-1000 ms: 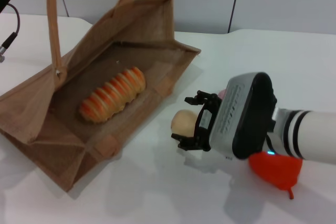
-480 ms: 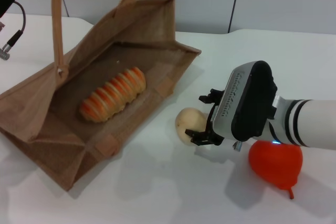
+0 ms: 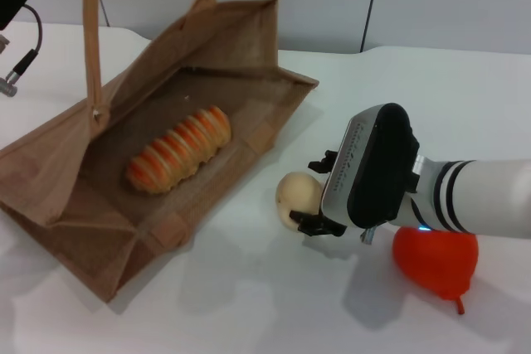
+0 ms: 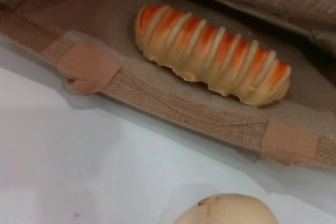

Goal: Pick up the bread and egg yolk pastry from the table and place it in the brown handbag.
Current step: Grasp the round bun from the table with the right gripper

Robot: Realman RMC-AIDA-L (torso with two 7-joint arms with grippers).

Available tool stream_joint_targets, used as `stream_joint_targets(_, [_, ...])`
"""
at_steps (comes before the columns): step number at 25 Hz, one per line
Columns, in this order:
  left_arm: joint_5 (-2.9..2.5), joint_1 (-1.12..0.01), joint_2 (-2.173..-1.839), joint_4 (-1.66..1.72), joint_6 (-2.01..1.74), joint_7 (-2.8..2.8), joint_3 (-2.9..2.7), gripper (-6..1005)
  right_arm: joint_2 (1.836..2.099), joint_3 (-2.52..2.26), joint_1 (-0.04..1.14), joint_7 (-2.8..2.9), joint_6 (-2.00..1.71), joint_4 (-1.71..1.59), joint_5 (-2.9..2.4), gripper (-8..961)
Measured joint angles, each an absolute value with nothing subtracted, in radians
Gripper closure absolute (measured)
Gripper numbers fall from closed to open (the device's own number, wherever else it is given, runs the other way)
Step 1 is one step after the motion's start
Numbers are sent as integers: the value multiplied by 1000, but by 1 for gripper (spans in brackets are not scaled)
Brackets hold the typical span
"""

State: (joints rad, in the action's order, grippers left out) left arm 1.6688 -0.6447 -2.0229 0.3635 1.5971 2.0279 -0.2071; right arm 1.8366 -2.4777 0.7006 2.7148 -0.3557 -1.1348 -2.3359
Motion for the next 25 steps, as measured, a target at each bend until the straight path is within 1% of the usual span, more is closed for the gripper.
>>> stream_joint_targets(9, [1669, -640, -2025, 364, 1595, 2028, -207, 912, 1838, -2477, 698, 2689, -362, -1144, -2336, 179])
stream_joint_targets(15, [1669, -640, -2025, 364, 1595, 2028, -207, 913, 1837, -2475, 697, 2689, -363, -1154, -2337, 267])
stream_joint_targets(25, [1669, -635, -2023, 364, 1595, 2028, -206, 911, 1831, -2427, 666, 2643, -370, -1207, -2339, 322])
